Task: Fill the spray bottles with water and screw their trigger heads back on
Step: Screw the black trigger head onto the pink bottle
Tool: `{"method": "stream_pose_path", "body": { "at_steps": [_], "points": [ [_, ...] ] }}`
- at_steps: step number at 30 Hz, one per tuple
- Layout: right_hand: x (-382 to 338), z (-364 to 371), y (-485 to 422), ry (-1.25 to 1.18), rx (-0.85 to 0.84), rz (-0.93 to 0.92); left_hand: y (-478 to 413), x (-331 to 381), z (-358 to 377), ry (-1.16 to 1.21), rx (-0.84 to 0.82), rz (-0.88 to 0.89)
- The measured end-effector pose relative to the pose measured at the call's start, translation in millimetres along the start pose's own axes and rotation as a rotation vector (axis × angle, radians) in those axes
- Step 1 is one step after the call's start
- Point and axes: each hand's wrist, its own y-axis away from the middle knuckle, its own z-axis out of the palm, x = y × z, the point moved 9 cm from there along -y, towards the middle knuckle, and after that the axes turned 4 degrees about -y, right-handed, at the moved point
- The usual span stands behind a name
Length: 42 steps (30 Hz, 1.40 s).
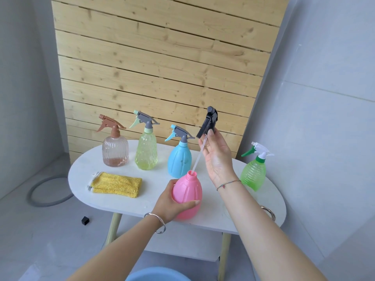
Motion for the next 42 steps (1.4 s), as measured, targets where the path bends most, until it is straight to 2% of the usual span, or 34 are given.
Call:
{"method": "stream_pose_path", "body": {
  "at_steps": [2, 4, 6, 8, 11, 15, 21, 26, 32, 36, 38, 42],
  "points": [
    [14.6, -11.4, 3.6, 0.095, -0.006, 0.027, 0.5, 0.9, 0.2, -0.001, -0.003, -0.001],
    [21.9, -26.9, 9.2, 0.329, -0.022, 0.025, 0.8, 2.4, 0.3, -0.003, -0.012, -0.002],
    [25.1, -37.9, 16.2, 0.571, -0.081, 0.037, 1.2, 3.5, -0.1, -0.015, -0.023, 0.0],
    [32.1, -45.7, 22.5, 0.663, -0.162, 0.106, 0.5, 3.6, 0.4, -0.031, -0.027, -0.006],
    [41.2, -51.9, 29.2, 0.708, -0.227, 0.198, 1.2, 2.4, 0.9, -0.055, -0.045, -0.027],
    [40.3, -50.4, 26.9, 0.73, -0.229, 0.182, 7.0, 17.4, -2.7, -0.04, -0.131, 0.001],
    [46.4, -50.1, 28.4, 0.686, -0.278, 0.205, -7.6, 93.5, -56.6, 0.13, 0.127, 0.126],
    [50.6, -57.7, 27.4, 0.728, -0.175, 0.161, -21.3, 122.4, -53.8, 0.147, 0.087, 0.185],
    [52.3, -53.5, 30.4, 0.755, -0.114, 0.086, -7.3, 84.7, -60.6, 0.257, 0.162, 0.059],
    [51.7, -50.6, 35.4, 0.848, -0.023, -0.015, -0.2, 87.3, -53.5, 0.235, 0.158, 0.09],
    [53.4, -48.8, 40.2, 0.896, -0.064, -0.018, -3.6, 94.9, -47.7, 0.178, 0.164, 0.112],
    [50.9, -49.3, 58.1, 0.991, -0.252, 0.013, -15.8, 99.2, -31.8, 0.057, 0.086, 0.08]
  ]
}}
